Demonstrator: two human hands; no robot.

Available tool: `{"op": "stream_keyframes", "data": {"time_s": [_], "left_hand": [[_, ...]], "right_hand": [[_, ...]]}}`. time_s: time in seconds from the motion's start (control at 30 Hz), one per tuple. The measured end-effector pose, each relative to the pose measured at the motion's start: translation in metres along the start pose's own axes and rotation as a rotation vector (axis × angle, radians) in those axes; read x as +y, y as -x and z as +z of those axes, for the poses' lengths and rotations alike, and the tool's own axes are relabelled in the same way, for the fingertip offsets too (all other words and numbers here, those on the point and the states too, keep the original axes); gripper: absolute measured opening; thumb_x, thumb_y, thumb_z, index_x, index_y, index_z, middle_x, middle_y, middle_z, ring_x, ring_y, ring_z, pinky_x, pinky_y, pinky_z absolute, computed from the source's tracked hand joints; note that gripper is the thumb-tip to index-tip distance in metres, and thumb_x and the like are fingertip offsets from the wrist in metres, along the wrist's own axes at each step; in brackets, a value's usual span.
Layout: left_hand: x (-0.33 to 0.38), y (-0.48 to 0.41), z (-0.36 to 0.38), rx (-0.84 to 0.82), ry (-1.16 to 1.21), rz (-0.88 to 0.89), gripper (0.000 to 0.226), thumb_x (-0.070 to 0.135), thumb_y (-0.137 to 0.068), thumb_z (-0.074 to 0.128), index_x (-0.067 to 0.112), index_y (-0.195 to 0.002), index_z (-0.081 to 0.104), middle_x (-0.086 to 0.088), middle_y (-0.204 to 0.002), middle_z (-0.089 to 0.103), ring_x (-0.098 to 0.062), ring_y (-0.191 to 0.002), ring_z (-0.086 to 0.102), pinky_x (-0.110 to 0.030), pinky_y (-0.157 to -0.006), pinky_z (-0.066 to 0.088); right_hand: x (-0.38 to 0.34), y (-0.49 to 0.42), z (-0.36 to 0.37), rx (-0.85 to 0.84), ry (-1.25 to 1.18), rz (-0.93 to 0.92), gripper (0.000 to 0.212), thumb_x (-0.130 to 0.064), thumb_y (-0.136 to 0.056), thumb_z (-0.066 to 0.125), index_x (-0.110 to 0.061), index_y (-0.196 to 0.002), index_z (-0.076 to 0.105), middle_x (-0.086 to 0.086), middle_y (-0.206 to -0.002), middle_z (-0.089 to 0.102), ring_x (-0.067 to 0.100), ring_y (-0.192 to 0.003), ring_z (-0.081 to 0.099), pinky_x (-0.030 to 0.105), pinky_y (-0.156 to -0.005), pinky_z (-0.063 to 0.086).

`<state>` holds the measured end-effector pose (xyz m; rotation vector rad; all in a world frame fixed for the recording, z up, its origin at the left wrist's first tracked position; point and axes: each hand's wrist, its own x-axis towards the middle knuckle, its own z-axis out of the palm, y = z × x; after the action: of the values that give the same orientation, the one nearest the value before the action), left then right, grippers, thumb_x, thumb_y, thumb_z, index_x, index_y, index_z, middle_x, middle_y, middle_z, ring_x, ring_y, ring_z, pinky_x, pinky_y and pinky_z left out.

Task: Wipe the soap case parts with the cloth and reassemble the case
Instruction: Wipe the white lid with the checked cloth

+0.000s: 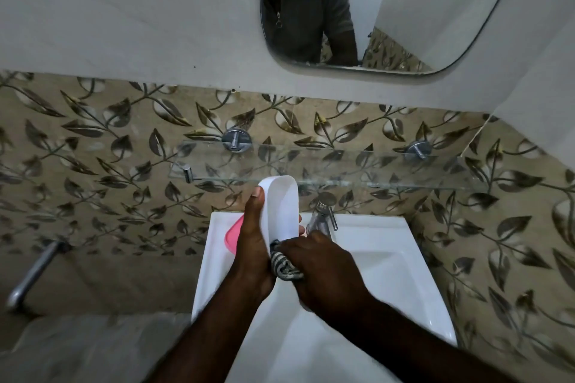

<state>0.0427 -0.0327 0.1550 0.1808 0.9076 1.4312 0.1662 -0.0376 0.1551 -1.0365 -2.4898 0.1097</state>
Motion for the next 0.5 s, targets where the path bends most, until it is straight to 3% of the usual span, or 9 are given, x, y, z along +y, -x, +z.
{"op": "stream_keyframes", "data": {"time_s": [0.07, 0.13, 0.17, 0.27, 0.33, 0.43, 0.5], "left_hand": [[0.000, 0.002, 0.004, 0.005, -0.048, 0.014, 0.076, 0.065, -0.055, 0.070, 0.013, -0.110, 0.066, -0.017, -0.091, 0.068, -0.032, -0.085, 0.065, -0.048, -0.088, 0.052], [-0.001, 0.002, 0.005, 0.012, -0.086, 0.004, 0.073, 0.065, -0.055, 0.068, 0.014, -0.107, 0.067, -0.017, -0.090, 0.071, -0.031, -0.083, 0.067, -0.045, -0.083, 0.055], [-0.001, 0.002, 0.004, 0.021, -0.099, 0.002, 0.076, 0.066, -0.054, 0.069, 0.014, -0.110, 0.067, -0.017, -0.094, 0.072, -0.032, -0.087, 0.069, -0.044, -0.084, 0.055], [-0.001, 0.002, 0.001, 0.018, -0.103, -0.014, 0.079, 0.065, -0.052, 0.069, 0.018, -0.115, 0.066, -0.020, -0.108, 0.071, -0.036, -0.101, 0.067, -0.046, -0.092, 0.053], [-0.002, 0.001, -0.001, 0.016, -0.106, -0.030, 0.083, 0.066, -0.050, 0.069, 0.015, -0.116, 0.065, -0.020, -0.106, 0.071, -0.035, -0.094, 0.068, -0.045, -0.088, 0.055], [-0.002, 0.001, -0.001, -0.030, -0.052, -0.039, 0.080, 0.065, -0.057, 0.070, 0.011, -0.115, 0.065, -0.020, -0.091, 0.068, -0.030, -0.077, 0.065, -0.041, -0.074, 0.056], [-0.004, 0.000, 0.001, -0.057, -0.031, -0.055, 0.068, 0.062, -0.063, 0.066, 0.011, -0.109, 0.066, -0.016, -0.079, 0.069, -0.027, -0.069, 0.066, -0.038, -0.069, 0.056]], "right_hand": [[0.011, 0.000, 0.001, -0.040, 0.131, -0.010, 0.043, -0.012, -0.055, 0.062, -0.030, -0.093, 0.069, -0.016, -0.090, 0.071, 0.019, -0.070, 0.059, 0.023, -0.049, 0.048], [0.008, -0.002, 0.001, -0.076, 0.081, 0.055, 0.030, -0.011, -0.061, 0.059, -0.030, -0.083, 0.067, -0.013, -0.085, 0.070, 0.020, -0.072, 0.058, 0.027, -0.053, 0.049], [0.002, -0.003, -0.001, -0.071, -0.047, 0.120, 0.020, -0.012, -0.067, 0.056, -0.030, -0.073, 0.061, -0.010, -0.078, 0.068, 0.018, -0.072, 0.058, 0.029, -0.057, 0.049], [-0.011, 0.000, 0.000, -0.062, -0.509, 0.298, 0.022, -0.019, -0.074, 0.054, -0.034, -0.059, 0.050, -0.014, -0.060, 0.056, 0.004, -0.064, 0.054, 0.023, -0.061, 0.041], [-0.011, 0.005, 0.000, -0.049, -0.338, 0.148, 0.014, -0.019, -0.073, 0.051, -0.030, -0.071, 0.059, -0.012, -0.071, 0.064, 0.011, -0.070, 0.059, 0.020, -0.061, 0.039], [0.009, 0.008, 0.003, -0.067, 0.133, -0.044, 0.044, -0.021, -0.066, 0.037, -0.031, -0.092, 0.071, -0.017, -0.088, 0.071, 0.015, -0.068, 0.060, 0.019, -0.050, 0.041], [0.013, 0.008, 0.005, -0.059, 0.206, -0.058, 0.048, -0.020, -0.063, 0.035, -0.030, -0.092, 0.072, -0.017, -0.088, 0.071, 0.015, -0.065, 0.059, 0.019, -0.048, 0.039]]}}
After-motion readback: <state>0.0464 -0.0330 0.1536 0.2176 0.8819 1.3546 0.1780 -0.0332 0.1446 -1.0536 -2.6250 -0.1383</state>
